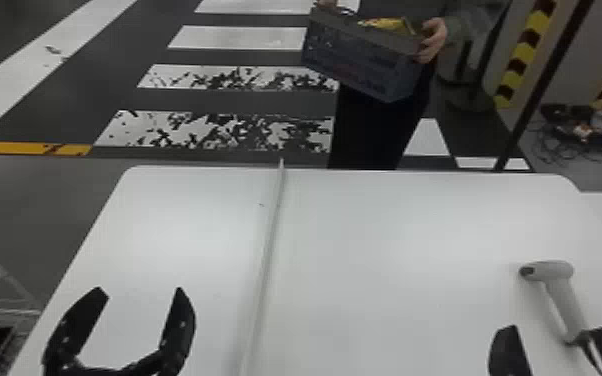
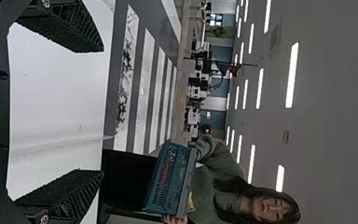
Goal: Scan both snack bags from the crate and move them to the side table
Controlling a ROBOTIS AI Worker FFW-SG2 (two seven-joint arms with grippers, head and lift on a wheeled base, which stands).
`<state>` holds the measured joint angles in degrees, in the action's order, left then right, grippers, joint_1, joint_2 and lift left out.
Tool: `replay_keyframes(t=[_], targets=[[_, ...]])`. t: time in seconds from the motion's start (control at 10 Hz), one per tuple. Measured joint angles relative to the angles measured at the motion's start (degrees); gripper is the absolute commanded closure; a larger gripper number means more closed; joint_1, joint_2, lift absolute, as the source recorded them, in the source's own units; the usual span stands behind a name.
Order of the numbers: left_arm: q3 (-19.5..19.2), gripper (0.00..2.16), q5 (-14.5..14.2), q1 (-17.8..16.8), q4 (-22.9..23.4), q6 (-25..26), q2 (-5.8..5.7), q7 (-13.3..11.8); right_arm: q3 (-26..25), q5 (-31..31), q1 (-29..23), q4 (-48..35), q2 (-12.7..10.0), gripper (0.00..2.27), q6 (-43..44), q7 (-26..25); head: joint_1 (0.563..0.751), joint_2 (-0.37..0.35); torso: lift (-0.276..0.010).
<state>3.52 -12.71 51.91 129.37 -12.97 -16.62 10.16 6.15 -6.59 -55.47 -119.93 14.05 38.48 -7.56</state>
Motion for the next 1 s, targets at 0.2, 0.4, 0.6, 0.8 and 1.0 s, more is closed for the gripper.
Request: replay_keyframes(t=[0.2,0.4,0.6,0.8,1.0], targets=[[0.0,0.06,0.1,0.1,0.1,-0.2,0.00,-0.1,0.0,0.0,-0.2,-0.1,0.0,0.14,0.5,0.0,0.695,0.030,-0.095],[0.0,0.06,0.1,0.2,0.1,-0.1,0.01,-0.1,0.0,0.0,-0.3,-0.1,0.0,0.14,1.0,0.0,0.695,0.029,-0.095],[0.0,0.05,0.1,0.2,0.1,-0.2,0.01,-0.5,0.0,0.0,-0.3,-0.1,0.0,0.14,1.1,0.0,0.695,0.026,-0.095],[0.0,0.05,0.1,0.2,-0.1,-0.5,0.07,-0.5,0.0,0.0,-0.3,-0.1,0.0,0.14,1.1,0.0,0.695,0.027,-0.095],[0.0,0.06,0.1,0.2,-0.2,-1.2,0.06,-0.6,0.0,0.0,-0.3,-0.1,0.0,0.14,1.1,0.0,0.695,0.027,-0.095]])
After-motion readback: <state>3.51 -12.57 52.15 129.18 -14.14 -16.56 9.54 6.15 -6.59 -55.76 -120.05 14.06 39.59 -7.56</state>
